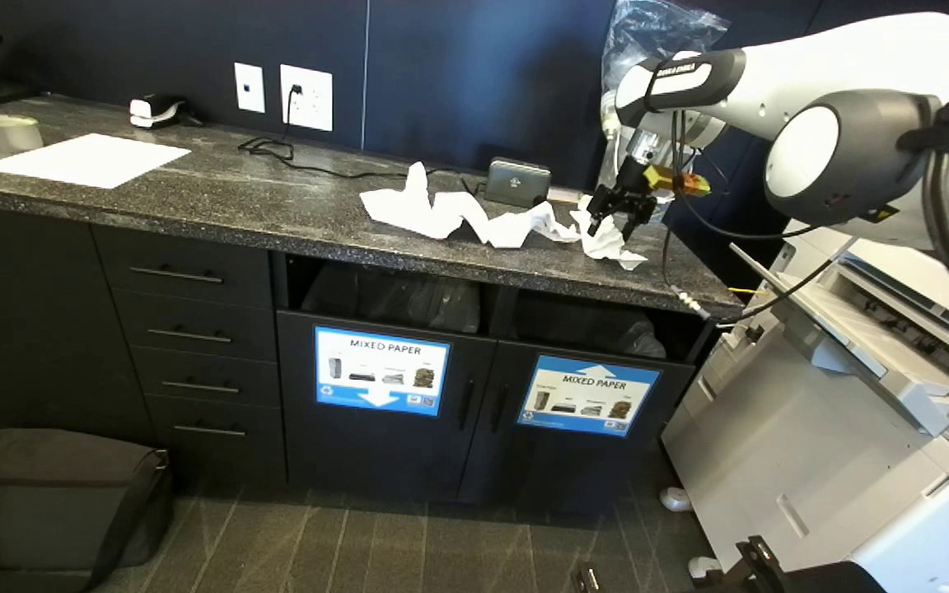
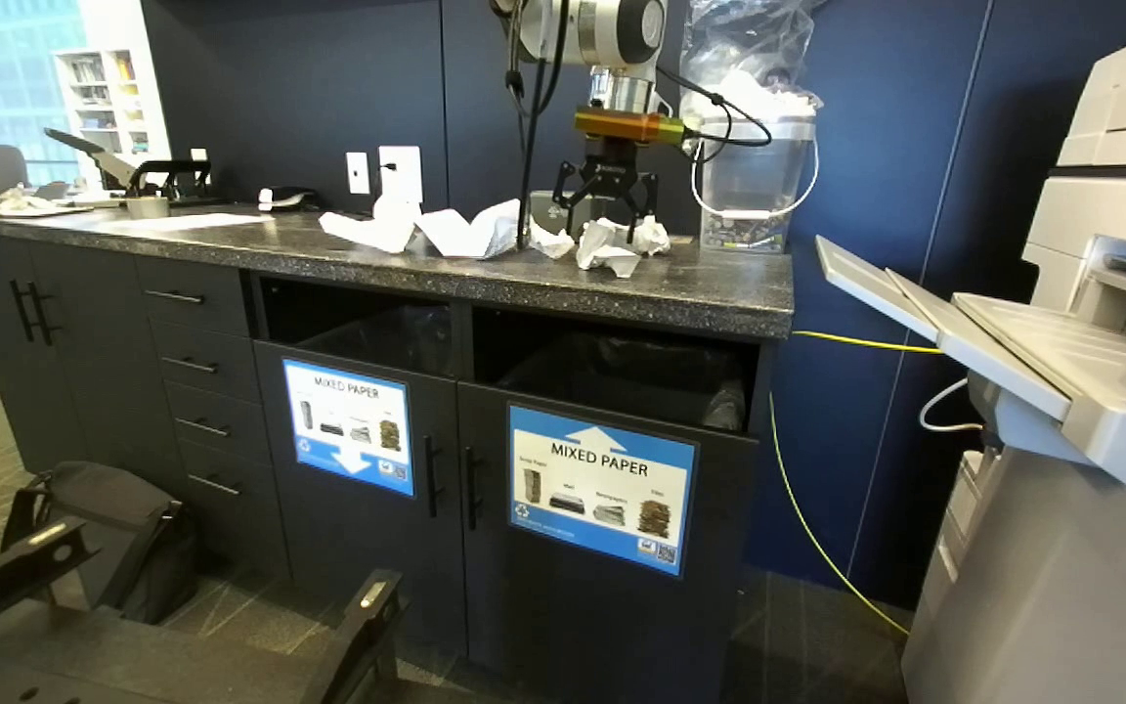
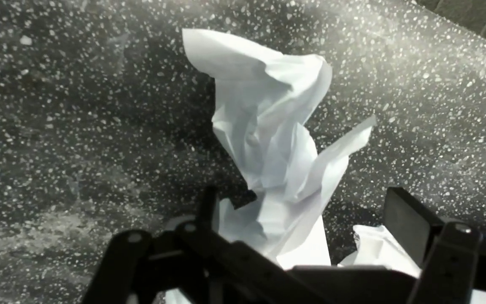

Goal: Put the tissues inside the rubbish bin.

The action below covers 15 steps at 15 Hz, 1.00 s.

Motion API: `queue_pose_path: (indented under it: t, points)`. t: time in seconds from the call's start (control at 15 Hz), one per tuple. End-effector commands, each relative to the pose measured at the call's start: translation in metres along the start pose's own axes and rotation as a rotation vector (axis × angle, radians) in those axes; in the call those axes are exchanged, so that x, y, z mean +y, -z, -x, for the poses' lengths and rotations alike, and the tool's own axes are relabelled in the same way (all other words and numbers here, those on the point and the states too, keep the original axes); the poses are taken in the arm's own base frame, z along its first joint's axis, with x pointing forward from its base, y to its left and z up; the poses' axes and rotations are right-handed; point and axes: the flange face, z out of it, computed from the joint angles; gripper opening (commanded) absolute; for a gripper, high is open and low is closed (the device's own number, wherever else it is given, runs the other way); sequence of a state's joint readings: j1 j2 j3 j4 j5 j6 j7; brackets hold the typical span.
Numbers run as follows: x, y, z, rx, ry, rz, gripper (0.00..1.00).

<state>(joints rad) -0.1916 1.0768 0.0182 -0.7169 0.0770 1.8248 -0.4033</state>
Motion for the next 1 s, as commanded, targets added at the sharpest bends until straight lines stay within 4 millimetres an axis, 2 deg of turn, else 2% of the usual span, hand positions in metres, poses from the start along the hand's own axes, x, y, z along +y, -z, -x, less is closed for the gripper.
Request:
queue_pose_path:
  t: [0.0,0.07,0.2,0.6,0.67,0.93]
  points:
    - [0.0019,0.0028,-0.0037,0.006,-0.025,0.007,1.00]
    - [0.0024,0.0020,-0.0038,0.007,-0.029,0.008,0.80]
    - [0.0031,0.0007,-0.0040,0.007,-0.034,0.012,0.68]
    - [0.0052,0.0005,-0.0032,0.004,-0.054,0.019,0.19]
    - [0.0054,0.0007,-0.0031,0.004,-0.056,0.019,0.14]
    - [0.0057,0.0012,-0.0027,0.001,-0.065,0.020,0.06]
